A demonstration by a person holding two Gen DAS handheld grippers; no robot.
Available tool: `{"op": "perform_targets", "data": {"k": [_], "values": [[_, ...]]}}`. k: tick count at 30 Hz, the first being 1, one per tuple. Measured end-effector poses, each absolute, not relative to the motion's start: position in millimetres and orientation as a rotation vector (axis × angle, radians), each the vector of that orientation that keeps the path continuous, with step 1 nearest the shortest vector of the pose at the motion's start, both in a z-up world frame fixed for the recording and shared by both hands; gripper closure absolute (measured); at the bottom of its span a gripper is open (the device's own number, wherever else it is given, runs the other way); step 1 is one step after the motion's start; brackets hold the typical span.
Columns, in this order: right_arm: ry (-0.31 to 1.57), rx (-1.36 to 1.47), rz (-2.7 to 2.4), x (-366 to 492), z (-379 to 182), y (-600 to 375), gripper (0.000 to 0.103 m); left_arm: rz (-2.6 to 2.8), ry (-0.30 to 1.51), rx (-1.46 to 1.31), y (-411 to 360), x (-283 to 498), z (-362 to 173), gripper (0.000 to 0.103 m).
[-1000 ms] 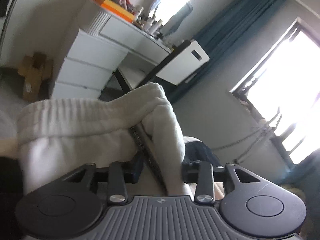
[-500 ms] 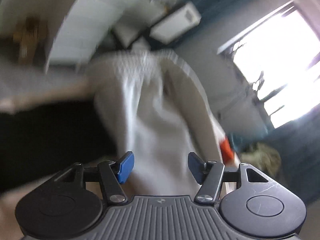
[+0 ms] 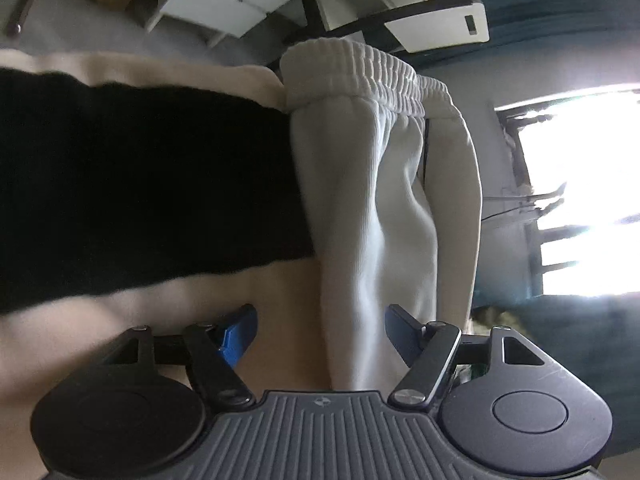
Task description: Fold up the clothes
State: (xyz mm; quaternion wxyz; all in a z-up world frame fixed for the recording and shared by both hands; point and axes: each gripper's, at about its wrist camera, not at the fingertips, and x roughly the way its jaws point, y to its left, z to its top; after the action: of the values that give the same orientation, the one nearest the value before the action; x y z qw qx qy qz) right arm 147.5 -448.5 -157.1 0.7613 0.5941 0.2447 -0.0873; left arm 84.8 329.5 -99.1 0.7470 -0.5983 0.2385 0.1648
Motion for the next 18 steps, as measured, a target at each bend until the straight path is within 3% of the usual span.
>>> {"op": "perform_targets", "data": {"k": [2,8,11,13,15,18], "values": [[0.506,1.281,-0.192,155.7,-159.9,-451.0,0.036,0.357,0.489,-1.246,337.7,89.6,-96.3,0.057],[0.474,1.17,-0.248,188.1,-161.1,-455.6,0.047,0.374,0.367,-1.191,358.1,93.6,-100.0,0.083],[0.469,1.146,-0.296,199.1,-165.0,-457.9,0.055,0.394,0.35,-1.129,359.7,101.9,-99.5,0.091],[0.482,1.136,-0.327,202.0,-163.8,-460.3,0.072,0.404,0.332,-1.092,360.8,107.6,-96.8,0.095],[0.494,1.146,-0.342,200.9,-160.3,-464.1,0.081,0.4,0.278,-1.083,352.8,116.5,-86.9,0.098],[0.468,1.138,-0.333,191.3,-145.4,-466.4,0.085,0.394,0.205,-1.041,343.3,111.9,-64.6,0.098]]}}
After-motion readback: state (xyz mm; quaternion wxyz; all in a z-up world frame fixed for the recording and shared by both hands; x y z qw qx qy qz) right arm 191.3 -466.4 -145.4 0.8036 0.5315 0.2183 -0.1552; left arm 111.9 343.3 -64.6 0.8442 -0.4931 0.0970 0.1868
